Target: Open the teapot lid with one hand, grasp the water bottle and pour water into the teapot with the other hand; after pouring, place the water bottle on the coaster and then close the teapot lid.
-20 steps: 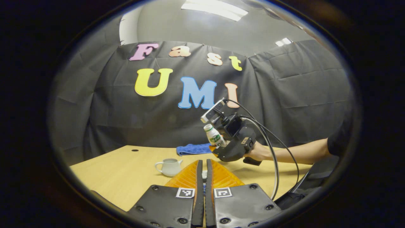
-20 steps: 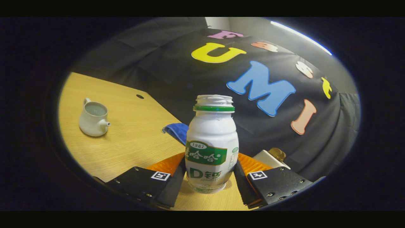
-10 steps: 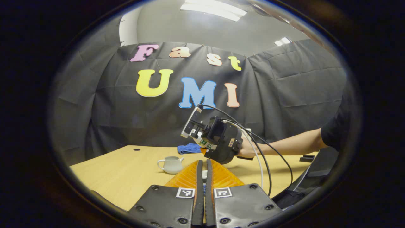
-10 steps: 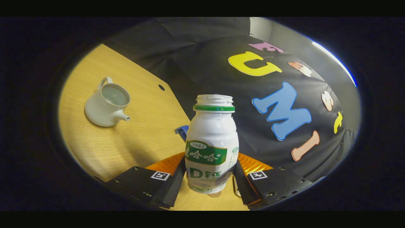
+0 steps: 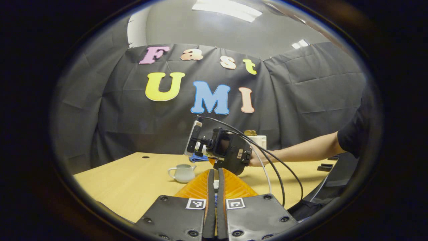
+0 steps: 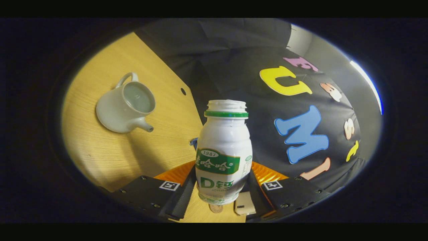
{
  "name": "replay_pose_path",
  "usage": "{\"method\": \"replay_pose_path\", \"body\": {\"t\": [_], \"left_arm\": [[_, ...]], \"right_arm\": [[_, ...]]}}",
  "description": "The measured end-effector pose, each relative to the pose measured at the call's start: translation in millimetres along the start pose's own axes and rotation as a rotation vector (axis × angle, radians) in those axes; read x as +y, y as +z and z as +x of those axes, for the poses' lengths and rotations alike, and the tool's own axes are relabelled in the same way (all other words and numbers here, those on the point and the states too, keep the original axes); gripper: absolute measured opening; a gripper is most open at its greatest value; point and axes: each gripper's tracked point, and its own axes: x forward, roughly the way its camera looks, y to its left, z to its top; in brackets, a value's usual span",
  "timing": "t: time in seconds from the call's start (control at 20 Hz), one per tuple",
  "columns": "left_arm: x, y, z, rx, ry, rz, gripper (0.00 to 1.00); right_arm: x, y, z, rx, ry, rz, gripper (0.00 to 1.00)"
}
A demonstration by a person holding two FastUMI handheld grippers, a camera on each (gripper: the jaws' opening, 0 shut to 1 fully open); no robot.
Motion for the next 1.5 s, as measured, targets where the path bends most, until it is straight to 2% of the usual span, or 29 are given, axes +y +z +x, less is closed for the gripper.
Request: {"method": "replay_pose_path", "body": {"t": [0.1, 0.15, 0.25, 0.3, 0.35, 0.4, 0.45, 0.5, 0.55, 0.65, 0.7, 0.85, 0.9, 0.95, 1.05, 1.1, 1.15, 1.2, 1.4, 1.45, 1.5], "left_arm": [[0.9, 0.2, -0.7, 0.001, 0.001, 0.0, 0.08], [1.1, 0.6, -1.5, 0.003, 0.001, 0.0, 0.12], [2.1, -0.6, -0.9, 0.004, 0.002, 0.001, 0.12], [2.5, -1.3, -0.7, 0.004, 0.003, 0.002, 0.12], [2.4, -0.6, -1.3, 0.003, 0.003, 0.003, 0.12], [2.5, -0.8, -1.6, 0.003, 0.003, 0.003, 0.12], [2.7, -0.1, -1.5, 0.003, 0.003, 0.005, 0.12], [3.2, -1.2, -1.5, 0.003, 0.003, 0.006, 0.08], [2.9, -0.9, -1.2, 0.004, 0.002, 0.006, 0.12], [3.2, -2.3, -1.1, 0.008, 0.002, 0.007, 0.12], [2.9, -2.1, -1.7, 0.007, 0.002, 0.007, 0.12], [4.2, -2.7, -2.2, 0.008, 0.004, 0.007, 0.12], [4.9, -2.3, -1.6, 0.008, 0.004, 0.006, 0.12], [5.0, -2.5, -1.7, 0.009, 0.004, 0.005, 0.12], [5.6, -3.9, -1.8, 0.013, 0.004, 0.006, 0.12], [6.1, -4.9, -0.5, 0.013, 0.005, 0.007, 0.08], [6.2, -4.3, -0.6, 0.013, 0.004, 0.006, 0.12], [6.3, -4.3, -1.4, 0.012, 0.005, 0.005, 0.12], [6.2, -5.7, -1.1, 0.02, 0.009, 0.006, 0.12], [6.8, -5.1, -1.7, 0.019, 0.009, 0.006, 0.12], [6.6, -5.0, -1.7, 0.018, 0.01, 0.007, 0.12]], "right_arm": [[2.5, 3.7, 1.1, -0.008, 0.001, -0.038, 0.75], [3.4, 5.4, 0.5, -0.013, 0.0, -0.054, 0.76], [4.7, 8.3, 0.4, -0.018, -0.001, -0.081, 0.75], [5.1, 9.5, 0.0, -0.02, -0.001, -0.097, 0.6], [6.0, 9.1, 0.9, -0.023, -0.004, -0.114, 0.75], [5.4, 10.7, 1.1, -0.027, -0.008, -0.133, 0.6], [5.8, 10.9, 1.0, -0.03, -0.012, -0.152, 0.76], [5.3, 12.0, 0.0, -0.033, -0.016, -0.169, 0.75], [5.6, 12.2, 0.4, -0.034, -0.016, -0.184, 0.6], [6.7, 13.6, -0.5, -0.036, -0.015, -0.215, 0.6], [7.0, 14.5, -1.5, -0.038, -0.016, -0.233, 0.75], [7.5, 16.9, -3.4, -0.051, -0.027, -0.292, 0.76], [7.4, 17.6, -4.4, -0.053, -0.031, -0.314, 0.6], [7.9, 17.9, -4.6, -0.056, -0.034, -0.332, 0.76], [9.1, 17.2, -5.1, -0.057, -0.032, -0.355, 0.75], [9.5, 17.9, -6.0, -0.061, -0.029, -0.366, 0.76], [8.0, 21.7, -4.5, -0.065, -0.033, -0.379, 0.75], [7.1, 23.6, -4.3, -0.07, -0.04, -0.397, 0.6], [2.7, 29.4, -4.6, -0.09, -0.064, -0.465, 0.6], [2.6, 29.8, -3.7, -0.091, -0.064, -0.469, 0.76], [2.1, 29.9, -3.7, -0.091, -0.065, -0.472, 0.75]]}}
